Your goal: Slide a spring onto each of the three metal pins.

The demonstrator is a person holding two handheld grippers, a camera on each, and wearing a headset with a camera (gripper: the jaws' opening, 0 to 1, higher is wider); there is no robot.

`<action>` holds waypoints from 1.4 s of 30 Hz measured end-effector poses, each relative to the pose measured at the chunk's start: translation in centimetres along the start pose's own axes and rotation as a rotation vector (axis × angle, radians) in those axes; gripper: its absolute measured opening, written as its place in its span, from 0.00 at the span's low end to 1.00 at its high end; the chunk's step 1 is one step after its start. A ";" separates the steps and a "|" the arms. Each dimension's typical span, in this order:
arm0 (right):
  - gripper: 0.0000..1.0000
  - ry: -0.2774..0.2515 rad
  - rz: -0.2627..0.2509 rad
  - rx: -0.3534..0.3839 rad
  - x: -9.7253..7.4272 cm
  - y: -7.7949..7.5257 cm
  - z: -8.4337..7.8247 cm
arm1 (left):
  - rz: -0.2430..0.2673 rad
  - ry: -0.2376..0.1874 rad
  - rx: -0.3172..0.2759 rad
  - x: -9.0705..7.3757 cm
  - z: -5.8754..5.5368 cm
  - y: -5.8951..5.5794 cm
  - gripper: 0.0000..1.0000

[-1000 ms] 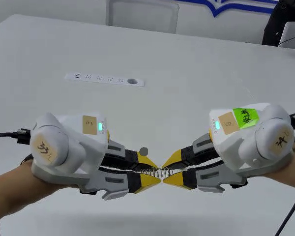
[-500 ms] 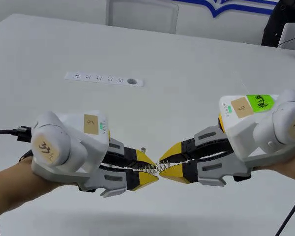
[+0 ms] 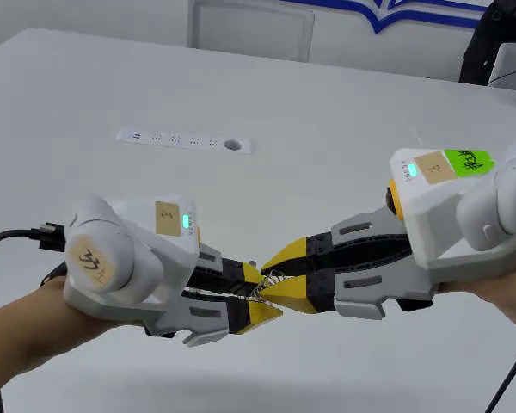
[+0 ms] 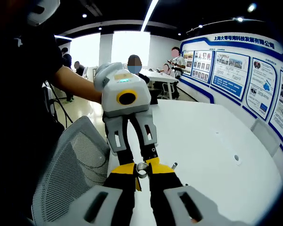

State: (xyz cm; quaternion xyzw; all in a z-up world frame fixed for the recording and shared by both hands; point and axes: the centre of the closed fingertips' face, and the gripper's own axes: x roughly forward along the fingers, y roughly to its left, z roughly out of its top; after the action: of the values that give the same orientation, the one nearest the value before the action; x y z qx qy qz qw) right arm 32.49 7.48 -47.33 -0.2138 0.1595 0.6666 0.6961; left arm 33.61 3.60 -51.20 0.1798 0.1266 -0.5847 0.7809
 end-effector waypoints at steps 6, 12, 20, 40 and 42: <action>0.11 -0.023 0.000 0.028 0.3 0.1 0.2 | 0.001 0.002 -0.007 0.0 0.0 -0.1 0.10; 0.10 -0.015 -0.005 0.031 0.6 0.1 0.2 | 0.005 -0.008 -0.044 -0.2 -0.3 -0.1 0.11; 0.10 -0.011 -0.020 0.034 0.9 -0.6 0.3 | 0.033 -0.005 -0.044 -0.5 -0.7 0.7 0.17; 0.10 0.006 -0.235 0.106 -4.1 -8.1 -1.6 | 0.196 -0.017 -0.102 -4.4 -1.7 4.7 0.39; 0.10 0.019 -0.251 0.110 -4.4 -8.8 -2.3 | 0.207 -0.002 -0.107 -4.9 -2.4 4.8 0.42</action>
State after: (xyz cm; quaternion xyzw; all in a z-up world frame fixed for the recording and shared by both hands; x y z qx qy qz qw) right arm 41.14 2.36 -46.29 -0.1997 0.1744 0.5625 0.7831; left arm 36.79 10.10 -50.74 0.1495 0.1375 -0.4934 0.8458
